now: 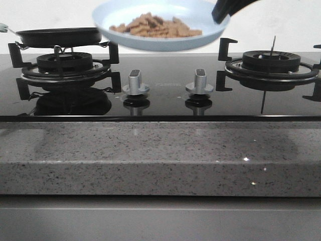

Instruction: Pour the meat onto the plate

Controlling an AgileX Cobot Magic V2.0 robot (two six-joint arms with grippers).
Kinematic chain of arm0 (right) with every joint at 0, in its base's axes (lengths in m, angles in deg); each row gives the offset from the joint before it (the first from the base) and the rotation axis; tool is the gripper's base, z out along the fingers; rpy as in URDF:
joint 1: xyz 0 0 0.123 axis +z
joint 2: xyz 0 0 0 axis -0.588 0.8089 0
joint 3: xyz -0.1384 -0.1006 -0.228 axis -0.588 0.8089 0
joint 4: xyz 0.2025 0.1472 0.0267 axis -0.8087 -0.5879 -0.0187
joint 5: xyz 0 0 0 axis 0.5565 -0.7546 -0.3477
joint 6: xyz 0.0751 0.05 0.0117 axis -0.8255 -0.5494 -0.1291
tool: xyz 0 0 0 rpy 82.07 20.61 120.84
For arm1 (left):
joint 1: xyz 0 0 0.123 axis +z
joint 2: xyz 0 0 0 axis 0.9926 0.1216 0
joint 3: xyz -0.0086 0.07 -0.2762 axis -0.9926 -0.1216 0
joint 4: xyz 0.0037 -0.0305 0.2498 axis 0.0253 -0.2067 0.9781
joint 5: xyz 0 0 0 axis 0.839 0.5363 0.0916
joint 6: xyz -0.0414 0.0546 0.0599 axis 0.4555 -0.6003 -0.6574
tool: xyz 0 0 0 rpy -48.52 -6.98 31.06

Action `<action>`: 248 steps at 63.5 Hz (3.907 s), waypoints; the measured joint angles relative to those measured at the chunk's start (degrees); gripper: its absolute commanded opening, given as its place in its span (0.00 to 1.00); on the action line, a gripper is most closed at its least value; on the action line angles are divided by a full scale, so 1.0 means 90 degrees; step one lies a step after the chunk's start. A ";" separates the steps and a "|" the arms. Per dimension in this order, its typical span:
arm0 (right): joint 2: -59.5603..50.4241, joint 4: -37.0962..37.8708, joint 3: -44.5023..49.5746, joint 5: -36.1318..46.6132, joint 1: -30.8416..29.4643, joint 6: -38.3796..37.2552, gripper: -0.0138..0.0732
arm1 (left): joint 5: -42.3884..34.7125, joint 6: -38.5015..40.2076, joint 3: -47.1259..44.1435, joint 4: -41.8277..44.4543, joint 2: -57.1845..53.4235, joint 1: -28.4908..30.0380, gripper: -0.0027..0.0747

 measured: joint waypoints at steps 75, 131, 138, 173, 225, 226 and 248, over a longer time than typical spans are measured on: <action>0.3243 0.0166 -0.3524 -0.1467 -0.0446 -0.0015 0.50 | -0.0003 0.0012 0.0000 0.0000 0.0000 0.0000 0.01; 0.0764 0.1545 -0.2987 -0.2579 -0.0593 0.0038 0.09 | -0.0013 0.0012 0.0000 0.0000 0.0000 0.0000 0.01; -0.0048 0.1725 -0.1962 -0.2386 -0.0593 0.0050 0.09 | -0.0013 0.0012 0.0000 0.0000 0.0000 0.0000 0.01; -0.4587 0.2043 0.4042 0.1200 -0.0593 0.0059 0.09 | -0.0030 0.0012 0.0000 0.0000 0.0000 0.0000 0.01; -0.7736 0.2043 0.6850 0.2754 -0.0593 0.0059 0.09 | -0.0054 0.0012 0.0000 0.0000 0.0000 0.0000 0.01; -0.7736 0.2043 0.6850 0.2754 -0.0593 0.0059 0.09 | -0.0054 0.0012 0.0000 0.0000 0.0000 0.0000 0.01; -0.7736 0.2043 0.6850 0.2754 -0.0593 0.0059 0.09 | -0.0054 0.0012 0.0000 0.0000 0.0000 0.0000 0.01</action>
